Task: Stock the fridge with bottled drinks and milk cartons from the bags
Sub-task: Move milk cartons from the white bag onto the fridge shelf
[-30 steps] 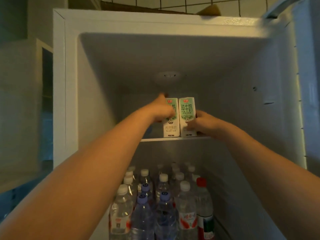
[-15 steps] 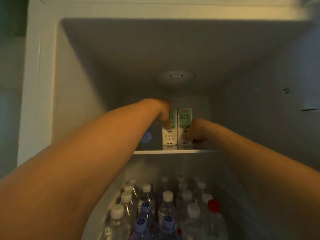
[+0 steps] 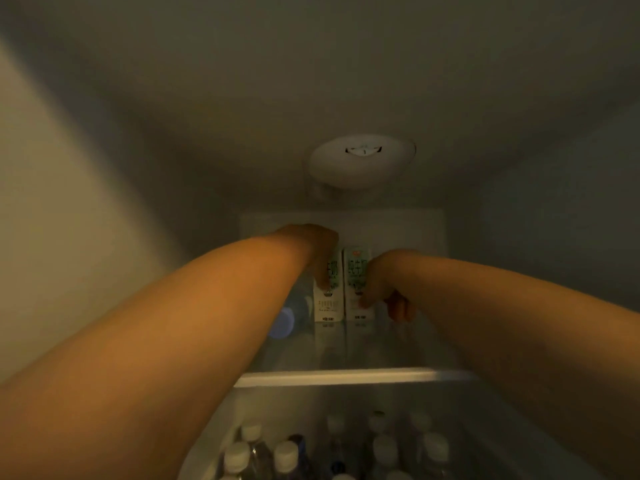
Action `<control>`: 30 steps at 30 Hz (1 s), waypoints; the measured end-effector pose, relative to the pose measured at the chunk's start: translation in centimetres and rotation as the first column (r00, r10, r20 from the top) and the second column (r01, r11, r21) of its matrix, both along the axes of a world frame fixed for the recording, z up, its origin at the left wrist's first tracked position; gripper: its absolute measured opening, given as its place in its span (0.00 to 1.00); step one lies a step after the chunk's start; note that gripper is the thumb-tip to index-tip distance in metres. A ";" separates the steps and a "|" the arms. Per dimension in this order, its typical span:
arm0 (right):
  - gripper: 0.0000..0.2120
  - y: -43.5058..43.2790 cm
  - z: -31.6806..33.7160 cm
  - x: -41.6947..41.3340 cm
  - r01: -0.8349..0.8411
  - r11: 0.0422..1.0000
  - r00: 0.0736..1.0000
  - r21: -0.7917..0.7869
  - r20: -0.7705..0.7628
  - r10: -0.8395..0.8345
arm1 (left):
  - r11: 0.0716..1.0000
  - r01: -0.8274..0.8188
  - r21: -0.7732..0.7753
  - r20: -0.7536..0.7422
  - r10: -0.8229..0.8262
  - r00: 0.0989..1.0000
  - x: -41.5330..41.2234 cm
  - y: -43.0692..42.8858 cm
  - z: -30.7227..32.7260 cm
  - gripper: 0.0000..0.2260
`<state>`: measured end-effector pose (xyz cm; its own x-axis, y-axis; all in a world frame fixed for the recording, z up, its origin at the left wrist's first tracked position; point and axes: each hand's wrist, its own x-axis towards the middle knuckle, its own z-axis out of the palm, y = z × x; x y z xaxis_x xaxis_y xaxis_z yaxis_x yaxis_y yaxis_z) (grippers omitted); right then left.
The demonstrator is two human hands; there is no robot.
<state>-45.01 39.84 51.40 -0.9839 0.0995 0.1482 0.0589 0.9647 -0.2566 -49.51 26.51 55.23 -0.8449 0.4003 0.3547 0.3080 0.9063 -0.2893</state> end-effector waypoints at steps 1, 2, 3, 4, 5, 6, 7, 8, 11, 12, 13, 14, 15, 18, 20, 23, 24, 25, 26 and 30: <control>0.22 -0.1 0.1 -0.2 0.018 0.999 1.000 0.046 0.013 -0.019 | 1.000 -0.001 -0.017 -0.005 0.001 1.000 -0.8 0.0 0.1 0.34; 0.23 -0.2 0.1 -0.7 0.029 0.996 0.999 0.085 0.024 -0.032 | 1.000 0.000 -0.027 -0.010 0.000 1.000 -1.4 -0.1 0.2 0.34; 0.24 -0.1 0.1 -1.2 0.032 0.994 0.999 0.108 0.025 -0.035 | 0.999 0.006 -0.037 -0.018 -0.006 1.000 -1.9 -0.2 0.3 0.35; 0.24 -0.1 0.2 -1.8 0.034 0.994 0.998 0.108 0.039 -0.039 | 0.999 0.012 -0.051 -0.032 -0.014 0.999 -2.3 -0.3 0.3 0.35; 0.24 0.1 0.2 -2.4 0.044 0.995 0.996 0.086 0.077 -0.050 | 0.997 0.020 -0.071 -0.060 -0.024 0.998 -2.5 -0.4 0.3 0.37; 0.25 0.3 0.1 -2.9 0.058 0.997 0.990 0.048 0.125 -0.063 | 0.996 0.029 -0.087 -0.099 -0.038 0.994 -2.7 -0.5 0.3 0.39; 0.25 0.4 0.1 -3.4 0.070 0.997 0.984 0.009 0.161 -0.071 | 0.995 0.040 -0.094 -0.137 -0.053 0.989 -2.9 -0.6 0.3 0.41; 0.25 0.5 0.1 -3.8 0.080 0.997 0.982 -0.013 0.174 -0.076 | 0.996 0.048 -0.076 -0.149 -0.059 0.987 -3.0 -0.7 0.1 0.43; 0.28 0.5 -0.2 -4.2 0.095 0.995 0.984 -0.003 0.150 -0.094 | 0.999 0.037 -0.010 -0.117 -0.037 0.992 -3.0 -1.1 -0.2 0.43; 0.29 0.4 -0.4 -4.1 0.096 0.995 0.986 0.012 0.136 -0.097 | 1.000 0.021 -0.008 -0.113 -0.022 0.993 -2.8 -1.1 -0.3 0.42; 0.30 0.3 -0.5 -3.8 0.088 0.996 0.990 0.032 0.110 -0.091 | 1.000 0.003 -0.014 -0.112 -0.005 0.994 -2.6 -1.0 -0.4 0.42; 0.29 0.2 -0.6 -3.3 0.079 0.996 0.993 0.049 0.080 -0.083 | 1.000 -0.014 -0.014 -0.106 0.013 0.994 -2.2 -0.9 -0.5 0.42; 0.28 0.0 -0.7 -2.4 0.066 0.995 0.996 0.072 0.058 -0.070 | 1.000 -0.030 -0.008 -0.092 0.029 0.995 -1.8 -0.8 -0.5 0.42; 0.25 -0.3 -0.9 1.3 0.045 0.985 0.999 0.166 0.015 -0.048 | 0.998 -0.050 0.033 -0.055 0.052 0.997 0.3 -0.7 -0.4 0.39; 0.23 -0.7 -0.8 3.9 0.018 0.981 1.000 0.195 -0.008 -0.017 | 0.998 -0.027 0.057 -0.074 0.031 0.997 2.4 -1.0 -0.2 0.38; 0.21 -1.0 -0.5 7.0 -0.036 0.985 0.997 0.168 -0.067 0.047 | 0.999 -0.001 0.050 -0.109 0.006 0.994 6.2 -0.8 0.1 0.35; 0.22 -1.1 -0.3 8.0 -0.055 0.988 0.991 0.145 -0.113 0.072 | 0.999 0.006 0.048 -0.123 0.000 0.992 7.5 -0.7 0.1 0.34; 0.22 -1.0 -0.1 8.6 -0.069 0.991 0.982 0.118 -0.166 0.088 | 0.999 0.010 0.054 -0.137 -0.003 0.991 8.7 -0.6 0.2 0.33; 0.24 -1.0 0.1 9.4 -0.076 0.992 0.971 0.097 -0.221 0.096 | 0.998 0.014 0.066 -0.150 -0.004 0.989 9.7 -0.5 0.3 0.33; 0.33 -0.5 0.2 11.9 0.003 0.999 0.963 0.034 -0.269 0.006 | 0.993 0.060 0.104 -0.165 -0.043 0.985 13.2 -1.3 0.0 0.31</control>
